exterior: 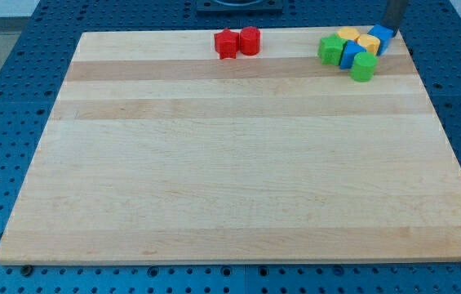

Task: Move the cube horizontal to the green circle

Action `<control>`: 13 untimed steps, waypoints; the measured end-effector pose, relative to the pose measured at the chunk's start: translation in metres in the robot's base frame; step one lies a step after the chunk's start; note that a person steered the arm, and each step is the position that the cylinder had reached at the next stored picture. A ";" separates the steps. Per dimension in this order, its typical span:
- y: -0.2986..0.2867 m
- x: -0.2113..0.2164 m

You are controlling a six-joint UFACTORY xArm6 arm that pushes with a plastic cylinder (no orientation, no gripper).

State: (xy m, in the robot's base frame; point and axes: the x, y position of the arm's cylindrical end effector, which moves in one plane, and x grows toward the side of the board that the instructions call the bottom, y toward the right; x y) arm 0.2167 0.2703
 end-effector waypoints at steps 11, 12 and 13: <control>-0.097 0.082; -0.113 0.096; -0.129 0.105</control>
